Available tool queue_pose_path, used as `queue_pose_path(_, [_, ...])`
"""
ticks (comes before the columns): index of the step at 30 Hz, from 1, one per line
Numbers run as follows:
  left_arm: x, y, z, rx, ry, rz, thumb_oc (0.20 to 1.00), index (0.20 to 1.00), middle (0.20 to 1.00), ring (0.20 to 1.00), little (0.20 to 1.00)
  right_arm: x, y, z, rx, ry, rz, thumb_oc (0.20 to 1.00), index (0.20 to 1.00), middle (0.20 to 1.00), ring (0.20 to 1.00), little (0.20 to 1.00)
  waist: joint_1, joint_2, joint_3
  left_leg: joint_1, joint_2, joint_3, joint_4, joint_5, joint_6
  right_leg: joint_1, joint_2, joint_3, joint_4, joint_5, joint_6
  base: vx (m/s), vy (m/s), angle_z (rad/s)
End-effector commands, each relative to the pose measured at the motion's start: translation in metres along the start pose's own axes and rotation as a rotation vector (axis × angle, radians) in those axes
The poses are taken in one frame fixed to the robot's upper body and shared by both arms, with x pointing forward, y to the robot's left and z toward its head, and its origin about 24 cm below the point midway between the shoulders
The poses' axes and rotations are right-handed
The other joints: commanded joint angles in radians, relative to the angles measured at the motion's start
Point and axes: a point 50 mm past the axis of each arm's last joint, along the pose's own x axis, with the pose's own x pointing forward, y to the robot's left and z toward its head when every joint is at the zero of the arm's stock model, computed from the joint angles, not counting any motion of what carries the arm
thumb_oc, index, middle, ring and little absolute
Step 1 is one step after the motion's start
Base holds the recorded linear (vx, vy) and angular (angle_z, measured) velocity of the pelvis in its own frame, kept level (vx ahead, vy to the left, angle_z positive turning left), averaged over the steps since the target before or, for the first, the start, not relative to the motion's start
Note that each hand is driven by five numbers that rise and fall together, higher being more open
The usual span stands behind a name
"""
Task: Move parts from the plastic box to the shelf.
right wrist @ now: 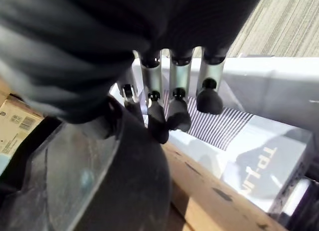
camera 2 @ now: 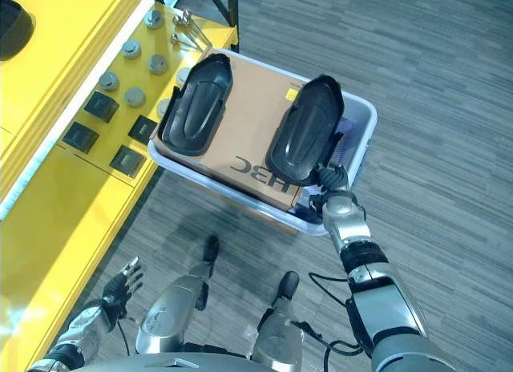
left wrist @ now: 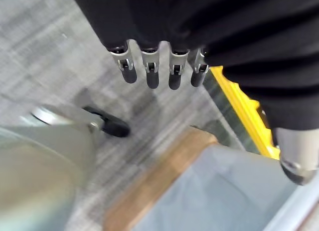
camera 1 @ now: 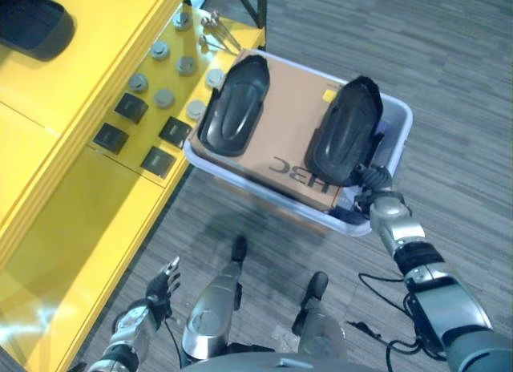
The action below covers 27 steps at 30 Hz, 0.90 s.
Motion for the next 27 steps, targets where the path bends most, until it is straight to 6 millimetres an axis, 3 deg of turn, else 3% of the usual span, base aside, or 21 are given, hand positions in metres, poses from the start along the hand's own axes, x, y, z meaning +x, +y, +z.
queue_pose_path(1, [-0.001,-0.006,0.009,-0.051,-0.037,-0.077,1.000,1.000,1.000,1.000,1.000,-0.003,-0.015,0.010,0.035,-0.089,-0.062,0.200,0.200,0.200,0.200,0.200,0.016,-0.022,-0.103,0.006,0.058,0.004,0.029,-0.076,-0.025,-0.052,-0.035,-0.013,0.074,-0.018,0.014,0.08,-0.088,0.05])
queue_pose_path(5, [0.001,-0.035,0.039,-0.040,-0.099,-0.218,1.000,1.000,1.000,1.000,1.000,-0.013,-0.013,0.000,0.040,-0.082,-0.050,0.200,0.200,0.200,0.200,0.200,0.011,-0.035,-0.147,0.055,0.073,0.010,0.018,-0.082,-0.027,-0.005,-0.027,-0.015,0.058,-0.018,0.014,0.10,-0.062,0.04])
queue_pose_path(12, [0.008,-0.090,0.062,0.082,-0.067,-0.369,1.000,1.000,1.000,1.000,1.000,-0.026,0.006,-0.012,0.012,-0.082,0.046,0.200,0.200,0.200,0.200,0.200,-0.026,-0.055,-0.236,0.144,0.105,0.050,-0.009,-0.086,-0.031,0.064,-0.006,0.002,0.032,-0.022,0.017,0.11,-0.057,-0.17])
queue_pose_path(18, [0.024,-0.124,0.068,0.087,0.040,-0.355,1.000,1.000,1.000,1.000,1.000,-0.030,0.026,0.001,-0.037,-0.126,0.169,0.200,0.200,0.200,0.200,0.200,-0.084,-0.064,-0.280,0.196,0.122,0.090,-0.025,-0.089,-0.033,0.089,0.006,0.034,0.019,-0.025,0.022,0.06,-0.044,-0.23])
queue_pose_path(22, [0.037,-0.155,0.083,0.074,0.037,-0.330,1.000,1.000,1.000,1.000,1.000,-0.033,0.046,0.012,-0.065,-0.163,0.253,0.200,0.200,0.200,0.200,0.200,-0.128,-0.065,-0.307,0.227,0.136,0.126,-0.029,-0.092,-0.037,0.103,0.013,0.058,0.008,-0.024,0.024,0.05,-0.043,-0.25])
queue_pose_path(27, [0.046,-0.175,0.094,0.091,0.024,-0.273,1.000,1.000,1.000,1.000,1.000,-0.037,0.068,0.032,-0.042,-0.233,0.340,0.200,0.200,0.200,0.200,0.200,-0.159,-0.069,-0.323,0.241,0.144,0.150,-0.023,-0.096,-0.041,0.106,0.016,0.072,0.007,-0.022,0.027,0.03,-0.044,-0.23])
